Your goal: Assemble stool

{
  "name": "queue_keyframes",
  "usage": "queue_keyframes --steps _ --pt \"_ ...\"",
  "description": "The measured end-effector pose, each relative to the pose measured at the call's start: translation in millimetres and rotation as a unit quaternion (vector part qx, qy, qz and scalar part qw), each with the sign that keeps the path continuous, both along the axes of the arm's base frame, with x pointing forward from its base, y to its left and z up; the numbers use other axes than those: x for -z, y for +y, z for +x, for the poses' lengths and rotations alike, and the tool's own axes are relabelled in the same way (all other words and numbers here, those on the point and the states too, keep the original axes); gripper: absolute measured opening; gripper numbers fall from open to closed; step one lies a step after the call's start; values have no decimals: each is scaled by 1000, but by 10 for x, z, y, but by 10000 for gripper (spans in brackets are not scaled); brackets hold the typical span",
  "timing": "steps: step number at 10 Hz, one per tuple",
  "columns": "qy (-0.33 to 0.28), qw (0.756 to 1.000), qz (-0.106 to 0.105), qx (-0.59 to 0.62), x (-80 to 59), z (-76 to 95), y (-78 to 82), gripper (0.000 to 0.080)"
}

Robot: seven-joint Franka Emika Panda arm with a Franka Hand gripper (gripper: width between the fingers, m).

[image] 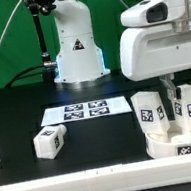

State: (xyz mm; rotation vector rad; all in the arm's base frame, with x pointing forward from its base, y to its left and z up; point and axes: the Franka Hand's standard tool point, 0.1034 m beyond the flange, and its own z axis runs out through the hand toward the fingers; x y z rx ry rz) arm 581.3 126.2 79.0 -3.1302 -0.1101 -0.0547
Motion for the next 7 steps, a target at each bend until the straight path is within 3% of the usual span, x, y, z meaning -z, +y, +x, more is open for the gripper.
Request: queue_keyframes --steps 3,7 --pt "2 985 28 169 0 -32 -20 337" --pt "7 928 67 366 -9 -30 0 337"
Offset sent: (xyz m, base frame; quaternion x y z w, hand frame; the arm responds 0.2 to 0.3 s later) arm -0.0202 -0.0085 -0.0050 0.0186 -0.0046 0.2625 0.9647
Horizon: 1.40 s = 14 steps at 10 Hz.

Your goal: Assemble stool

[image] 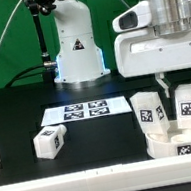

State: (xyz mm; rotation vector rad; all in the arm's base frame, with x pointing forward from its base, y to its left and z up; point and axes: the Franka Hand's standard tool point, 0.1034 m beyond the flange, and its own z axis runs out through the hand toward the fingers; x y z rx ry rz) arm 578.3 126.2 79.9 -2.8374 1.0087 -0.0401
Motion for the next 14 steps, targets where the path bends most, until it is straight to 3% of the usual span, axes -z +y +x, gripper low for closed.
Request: queue_keyframes --steps 4,5,6,7,8,10,12,14 --pt "15 992 19 125 -2 -2 36 337" --pt "20 987 24 160 0 -7 54 444" --pt "20 987 24 158 1 -8 58 444" --pt "23 991 18 127 -18 -20 48 570" --pt "26 996 11 89 -102 -23 25 633" --pt "17 999 6 32 -287 27 -174 645" --pt "11 1000 0 -9 -462 86 -481 648" --pt "11 1000 0 -8 -441 80 -477 648"
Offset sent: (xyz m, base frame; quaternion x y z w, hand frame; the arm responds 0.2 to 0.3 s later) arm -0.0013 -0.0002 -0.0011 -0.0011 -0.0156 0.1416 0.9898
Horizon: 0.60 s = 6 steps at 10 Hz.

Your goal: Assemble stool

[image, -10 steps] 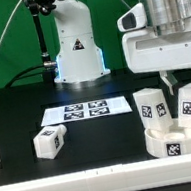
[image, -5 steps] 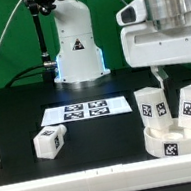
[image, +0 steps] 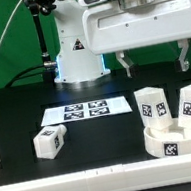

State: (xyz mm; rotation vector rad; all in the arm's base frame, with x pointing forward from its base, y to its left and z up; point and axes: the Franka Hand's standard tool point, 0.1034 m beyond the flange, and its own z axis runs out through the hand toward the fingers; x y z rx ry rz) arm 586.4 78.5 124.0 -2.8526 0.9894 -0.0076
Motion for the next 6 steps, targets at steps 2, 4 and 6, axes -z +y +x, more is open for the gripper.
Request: queue_keyframes --steps 2,4,6 --pt "0 1000 0 0 3 -1 1 648" --pt "0 999 -3 -34 56 -25 -46 648" --pt "-1 997 -13 -72 153 -88 -476 648"
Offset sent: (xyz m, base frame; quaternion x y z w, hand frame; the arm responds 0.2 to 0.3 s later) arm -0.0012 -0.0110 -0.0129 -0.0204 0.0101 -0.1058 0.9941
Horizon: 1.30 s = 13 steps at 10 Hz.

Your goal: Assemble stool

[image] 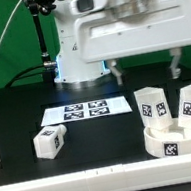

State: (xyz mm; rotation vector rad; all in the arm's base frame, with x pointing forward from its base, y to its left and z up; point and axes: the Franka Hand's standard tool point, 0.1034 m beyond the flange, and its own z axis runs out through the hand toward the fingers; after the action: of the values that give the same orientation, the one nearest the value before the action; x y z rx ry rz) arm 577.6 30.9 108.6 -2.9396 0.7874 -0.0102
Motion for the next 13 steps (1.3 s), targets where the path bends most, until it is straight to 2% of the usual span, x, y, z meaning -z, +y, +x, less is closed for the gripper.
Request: queue_keyframes --steps 2,3,5,7,9,11,12,13 --pt "-5 1000 -7 -27 17 28 -338 648" --pt "-5 999 -8 -34 49 39 -434 648" --pt "-4 999 -8 -36 59 39 -378 648" --pt "-4 999 -8 -36 66 36 -397 648" --pt "0 999 -17 -39 143 13 -754 648" --pt "-4 998 -26 -64 230 65 -1088 648" --pt "-7 997 -30 -65 268 86 -1154 648" --pt "-7 997 -29 -67 266 88 -1121 648"
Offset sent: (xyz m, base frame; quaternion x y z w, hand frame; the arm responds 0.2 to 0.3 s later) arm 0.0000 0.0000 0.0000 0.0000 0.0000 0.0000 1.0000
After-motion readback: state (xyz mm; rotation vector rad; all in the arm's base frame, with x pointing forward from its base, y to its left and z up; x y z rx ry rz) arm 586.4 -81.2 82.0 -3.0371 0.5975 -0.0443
